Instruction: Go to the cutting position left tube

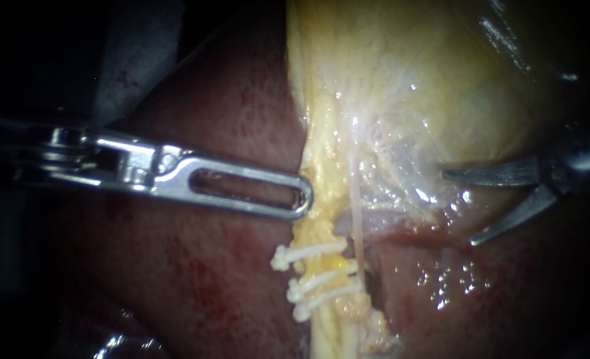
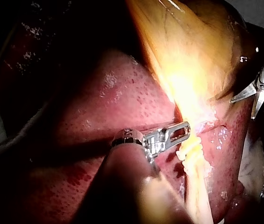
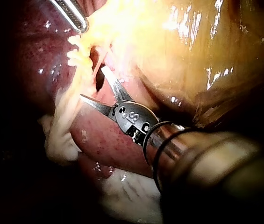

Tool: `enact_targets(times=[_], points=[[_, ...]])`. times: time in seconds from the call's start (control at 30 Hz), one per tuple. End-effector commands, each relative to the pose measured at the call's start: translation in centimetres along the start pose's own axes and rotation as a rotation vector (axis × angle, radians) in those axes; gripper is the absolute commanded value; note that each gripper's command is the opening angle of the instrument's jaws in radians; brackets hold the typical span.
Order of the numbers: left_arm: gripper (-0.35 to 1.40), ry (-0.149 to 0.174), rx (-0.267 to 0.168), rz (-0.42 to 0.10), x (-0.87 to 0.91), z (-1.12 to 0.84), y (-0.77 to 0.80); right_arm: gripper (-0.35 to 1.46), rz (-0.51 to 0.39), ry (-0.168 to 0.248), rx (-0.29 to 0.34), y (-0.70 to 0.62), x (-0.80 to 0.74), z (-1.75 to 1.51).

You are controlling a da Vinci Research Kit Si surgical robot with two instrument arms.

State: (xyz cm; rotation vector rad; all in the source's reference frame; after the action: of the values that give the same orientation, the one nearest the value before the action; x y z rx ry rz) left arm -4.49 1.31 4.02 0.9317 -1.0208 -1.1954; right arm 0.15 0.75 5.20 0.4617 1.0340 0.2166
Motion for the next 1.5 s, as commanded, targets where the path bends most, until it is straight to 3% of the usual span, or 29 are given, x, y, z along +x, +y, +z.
enact_targets(times=[0.03,0.23,0.63,0.97,1.1,1.37,1.5], points=[[-0.35,-0.005,0.002,-0.003,-0.01,-0.02,-0.01,1.18,0.0,-0.001,-0.001,0.0,0.0,0.0],[-0.35,-0.012,0.003,-0.01,-0.06,-0.15,-0.1,1.18,0.0,-0.001,-0.001,0.0,0.0,0.02],[-0.35,-0.015,0.006,-0.015,-0.09,-0.19,-0.19,1.17,0.001,-0.001,0.003,0.0,0.0,0.05],[-0.35,-0.021,0.001,-0.016,-0.15,-0.19,-0.12,1.15,-0.002,-0.001,0.01,-0.02,-0.03,0.14],[-0.35,-0.022,0.0,-0.014,-0.16,-0.18,-0.07,1.1,0.038,0.001,0.024,-0.03,-0.05,0.21],[-0.35,-0.023,-0.002,-0.014,-0.16,-0.15,-0.04,0.88,0.111,-0.072,0.047,-0.07,-0.08,0.37],[-0.35,-0.024,-0.002,-0.014,-0.16,-0.14,-0.04,0.78,0.143,-0.087,0.065,-0.09,-0.12,0.47]])
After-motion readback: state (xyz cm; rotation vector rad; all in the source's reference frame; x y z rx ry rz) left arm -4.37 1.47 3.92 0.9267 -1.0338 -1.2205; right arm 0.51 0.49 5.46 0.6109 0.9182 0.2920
